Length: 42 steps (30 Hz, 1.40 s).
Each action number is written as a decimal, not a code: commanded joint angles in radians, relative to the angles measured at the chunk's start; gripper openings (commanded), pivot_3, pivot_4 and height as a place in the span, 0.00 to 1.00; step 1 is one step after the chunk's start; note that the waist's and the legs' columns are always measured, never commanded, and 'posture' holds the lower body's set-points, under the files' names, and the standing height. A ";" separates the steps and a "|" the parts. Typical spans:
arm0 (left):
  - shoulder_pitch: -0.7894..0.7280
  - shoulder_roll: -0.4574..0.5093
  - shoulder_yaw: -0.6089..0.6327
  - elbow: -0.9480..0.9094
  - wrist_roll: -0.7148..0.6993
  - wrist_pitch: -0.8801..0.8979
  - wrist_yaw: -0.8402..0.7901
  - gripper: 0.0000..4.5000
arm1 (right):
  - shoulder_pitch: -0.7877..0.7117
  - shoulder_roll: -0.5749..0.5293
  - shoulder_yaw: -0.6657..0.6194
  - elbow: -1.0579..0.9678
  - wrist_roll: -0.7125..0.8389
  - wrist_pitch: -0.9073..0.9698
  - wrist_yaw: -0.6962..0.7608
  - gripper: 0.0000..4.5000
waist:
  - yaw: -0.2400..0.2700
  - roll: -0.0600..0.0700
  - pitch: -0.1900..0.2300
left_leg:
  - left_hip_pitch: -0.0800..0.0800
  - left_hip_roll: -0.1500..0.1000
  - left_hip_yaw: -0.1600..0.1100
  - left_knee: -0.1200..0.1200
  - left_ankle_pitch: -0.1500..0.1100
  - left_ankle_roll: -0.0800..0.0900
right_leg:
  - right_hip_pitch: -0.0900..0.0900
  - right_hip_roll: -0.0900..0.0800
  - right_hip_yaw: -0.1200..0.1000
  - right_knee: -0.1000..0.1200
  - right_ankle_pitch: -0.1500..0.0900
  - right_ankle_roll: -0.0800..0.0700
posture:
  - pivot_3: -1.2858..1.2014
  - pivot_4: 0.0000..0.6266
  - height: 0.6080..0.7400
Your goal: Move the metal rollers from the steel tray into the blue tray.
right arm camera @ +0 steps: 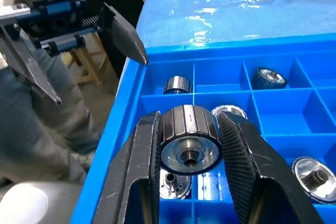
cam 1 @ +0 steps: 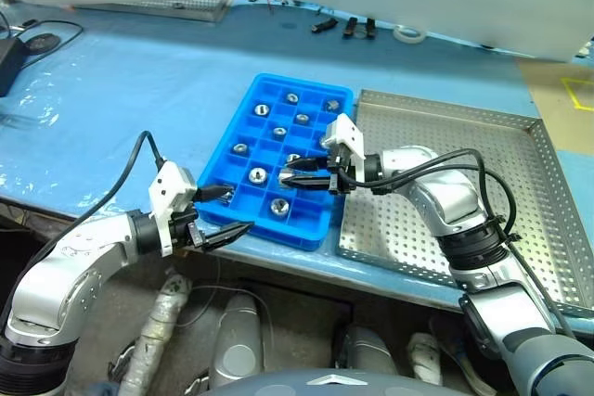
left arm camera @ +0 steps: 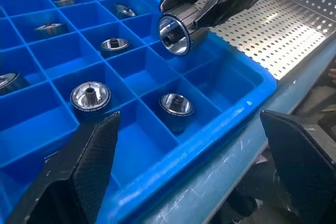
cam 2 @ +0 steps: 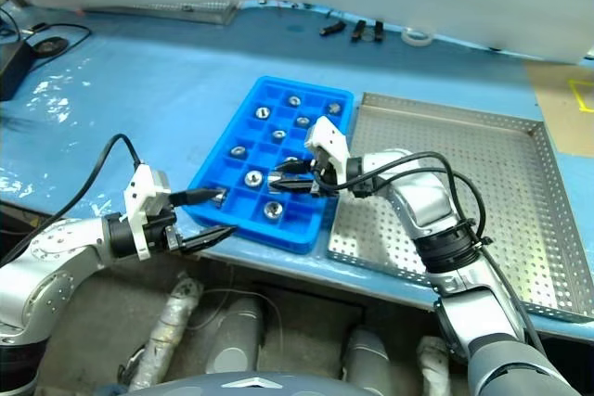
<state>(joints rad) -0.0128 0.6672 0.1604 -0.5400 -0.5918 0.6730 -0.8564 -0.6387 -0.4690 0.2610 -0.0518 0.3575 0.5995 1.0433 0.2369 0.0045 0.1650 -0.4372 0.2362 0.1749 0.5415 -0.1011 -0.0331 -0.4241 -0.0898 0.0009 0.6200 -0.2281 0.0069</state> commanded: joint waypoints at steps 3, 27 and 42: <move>-0.020 0.004 0.000 -0.015 -0.021 -0.013 0.018 1.00 | 0.000 -0.020 -0.027 -0.009 -0.022 -0.038 -0.014 0.28 | 0.005 0.000 0.000 | 0.000 0.000 0.000 0.000 0.000 0.000 | 0.000 0.000 0.000 0.001 0.000 0.000 | 0.68 0.24 1.00; -0.162 0.011 -0.098 0.102 0.002 -0.039 -0.023 1.00 | 0.087 -0.046 -0.019 -0.111 -0.109 -0.046 -0.094 0.87 | -0.026 0.000 0.000 | 0.000 0.000 0.000 0.004 0.001 -0.002 | -0.001 0.001 0.000 0.004 0.000 0.000 | 0.63 0.24 1.00; -0.576 -0.166 -0.243 0.602 0.181 -0.274 -0.082 1.00 | 0.140 -0.069 -0.282 -0.157 -0.112 -0.019 -0.342 0.87 | -0.061 -0.001 -0.001 | 0.000 0.000 0.000 0.006 0.005 -0.008 | 0.002 0.000 0.001 0.006 0.002 0.000 | 0.53 0.24 1.00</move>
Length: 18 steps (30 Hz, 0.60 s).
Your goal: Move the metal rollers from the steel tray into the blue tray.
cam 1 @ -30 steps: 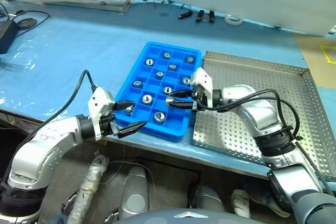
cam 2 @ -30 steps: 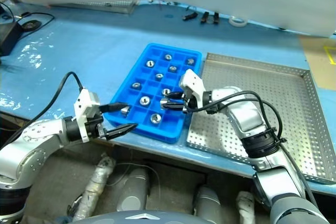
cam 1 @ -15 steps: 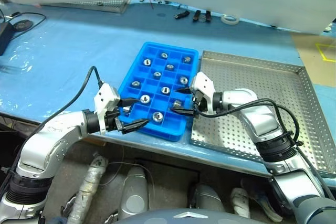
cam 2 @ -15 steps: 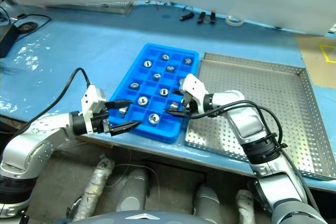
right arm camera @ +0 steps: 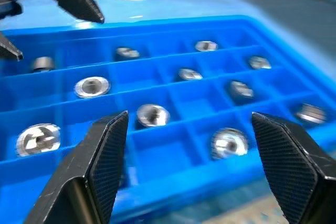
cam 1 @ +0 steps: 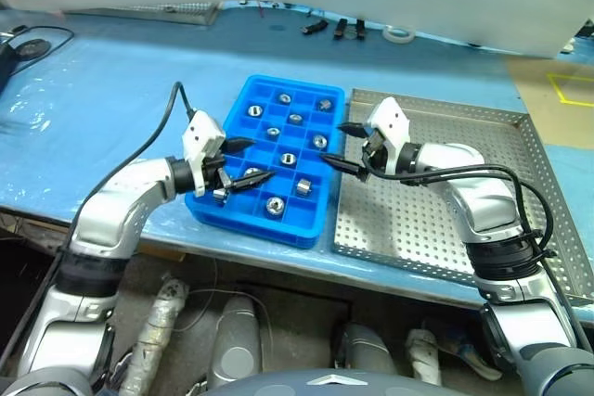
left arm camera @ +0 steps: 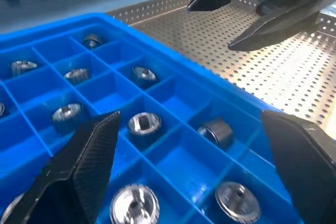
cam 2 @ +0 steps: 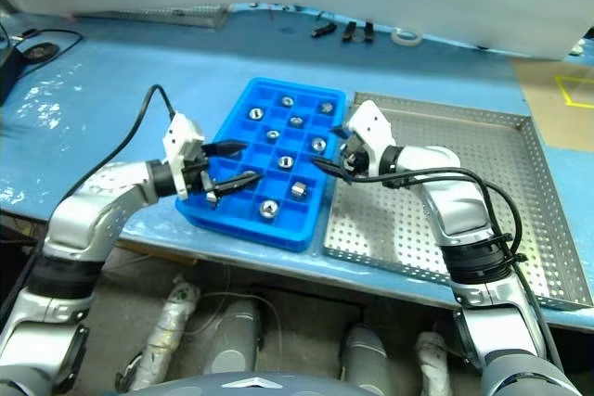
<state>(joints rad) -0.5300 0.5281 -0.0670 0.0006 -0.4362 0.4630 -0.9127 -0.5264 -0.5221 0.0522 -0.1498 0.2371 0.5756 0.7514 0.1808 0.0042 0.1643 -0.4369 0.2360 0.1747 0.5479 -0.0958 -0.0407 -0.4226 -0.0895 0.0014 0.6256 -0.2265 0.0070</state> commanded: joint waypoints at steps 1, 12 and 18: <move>-0.093 -0.052 -0.027 0.110 0.038 -0.087 -0.035 1.00 | 0.060 -0.027 -0.100 -0.077 0.006 0.009 -0.068 0.87 | -0.007 0.000 0.000 | 0.000 0.000 0.000 0.000 0.000 0.000 | 0.000 0.000 0.000 0.000 0.000 0.000 | 0.51 0.24 1.00; -0.239 -0.206 -0.104 0.427 0.134 -0.249 -0.179 1.00 | 0.378 -0.056 -0.314 -0.258 0.021 0.058 -0.216 0.87 | -0.087 0.000 0.000 | 0.001 -0.001 0.001 0.000 -0.002 0.003 | 0.000 0.000 0.001 -0.002 0.000 0.000 | 0.43 0.24 1.00; -0.273 -0.227 -0.102 0.499 0.157 -0.282 -0.222 1.00 | 0.458 -0.008 -0.324 -0.323 0.030 0.068 -0.277 0.87 | -0.115 0.000 0.000 | 0.005 -0.002 0.003 0.000 -0.005 0.008 | 0.002 0.000 0.001 -0.002 0.000 0.000 | 0.41 0.24 1.00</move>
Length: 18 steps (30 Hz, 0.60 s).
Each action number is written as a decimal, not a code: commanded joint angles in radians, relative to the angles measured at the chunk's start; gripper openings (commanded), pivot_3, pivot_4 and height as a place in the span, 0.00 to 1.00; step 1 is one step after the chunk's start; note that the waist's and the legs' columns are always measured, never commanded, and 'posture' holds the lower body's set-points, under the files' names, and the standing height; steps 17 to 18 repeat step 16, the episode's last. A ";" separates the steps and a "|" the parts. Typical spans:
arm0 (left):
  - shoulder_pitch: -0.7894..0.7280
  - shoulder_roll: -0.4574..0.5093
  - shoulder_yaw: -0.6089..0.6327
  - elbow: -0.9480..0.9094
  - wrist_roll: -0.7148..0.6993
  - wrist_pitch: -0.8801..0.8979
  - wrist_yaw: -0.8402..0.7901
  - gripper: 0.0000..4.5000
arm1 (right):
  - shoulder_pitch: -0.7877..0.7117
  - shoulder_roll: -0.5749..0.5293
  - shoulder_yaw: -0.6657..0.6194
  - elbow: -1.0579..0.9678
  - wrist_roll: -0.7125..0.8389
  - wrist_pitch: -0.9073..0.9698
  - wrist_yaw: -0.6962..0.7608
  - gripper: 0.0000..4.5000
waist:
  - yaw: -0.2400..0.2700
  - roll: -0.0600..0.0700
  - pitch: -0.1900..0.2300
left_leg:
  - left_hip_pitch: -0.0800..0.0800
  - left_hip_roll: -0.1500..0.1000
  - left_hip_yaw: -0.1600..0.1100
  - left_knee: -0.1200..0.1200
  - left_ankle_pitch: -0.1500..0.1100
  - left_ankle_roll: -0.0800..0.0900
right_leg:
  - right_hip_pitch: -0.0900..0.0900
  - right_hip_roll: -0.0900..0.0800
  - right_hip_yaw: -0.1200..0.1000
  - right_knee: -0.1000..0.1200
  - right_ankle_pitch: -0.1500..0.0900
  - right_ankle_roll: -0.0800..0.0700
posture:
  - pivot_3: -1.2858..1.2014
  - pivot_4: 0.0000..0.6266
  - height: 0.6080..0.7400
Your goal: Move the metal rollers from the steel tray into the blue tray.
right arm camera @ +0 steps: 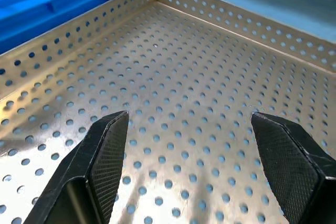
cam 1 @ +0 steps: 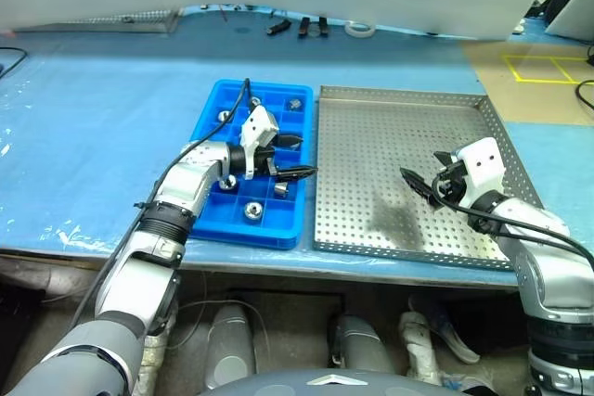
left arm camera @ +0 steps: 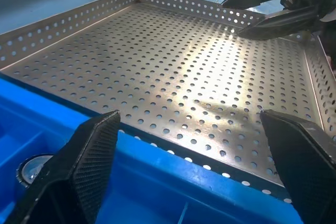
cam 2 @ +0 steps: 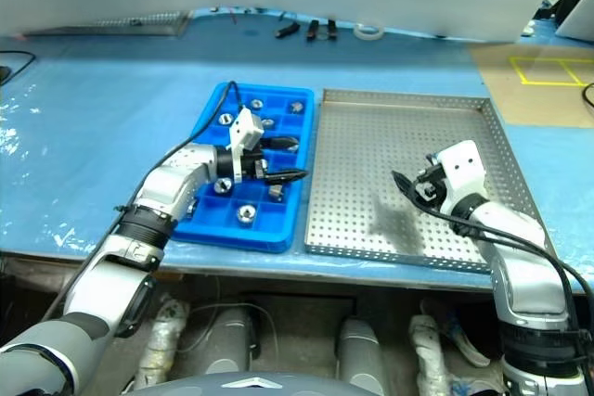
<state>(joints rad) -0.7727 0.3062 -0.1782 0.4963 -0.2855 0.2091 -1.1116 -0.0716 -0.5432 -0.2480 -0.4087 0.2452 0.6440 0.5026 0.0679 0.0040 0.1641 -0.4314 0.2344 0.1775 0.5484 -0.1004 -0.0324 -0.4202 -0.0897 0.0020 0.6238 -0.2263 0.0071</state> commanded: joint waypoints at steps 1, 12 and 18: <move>-0.034 -0.007 0.010 0.011 0.008 -0.032 -0.028 1.00 | 0.003 0.018 -0.017 -0.068 0.021 0.000 -0.034 0.87 | -0.004 0.000 0.000 | 0.001 0.000 0.001 0.000 0.000 0.000 | 0.001 0.000 0.000 0.000 0.000 0.000 | 0.41 0.24 1.00; -0.032 0.010 0.030 -0.012 0.014 -0.017 -0.045 1.00 | -0.071 0.009 0.012 -0.015 0.025 -0.015 -0.034 0.87 | -0.002 0.000 0.000 | 0.005 0.000 0.002 -0.001 -0.001 0.001 | 0.003 0.000 0.000 -0.001 0.000 0.000 | 0.42 0.24 1.00; -0.025 0.026 0.040 -0.022 0.018 -0.013 -0.037 1.00 | -0.095 0.009 0.028 0.014 0.023 -0.027 -0.024 0.87 | -0.002 0.000 0.000 | 0.005 0.000 0.002 -0.001 -0.001 0.001 | 0.003 0.000 0.000 -0.001 0.000 0.000 | 0.42 0.24 1.00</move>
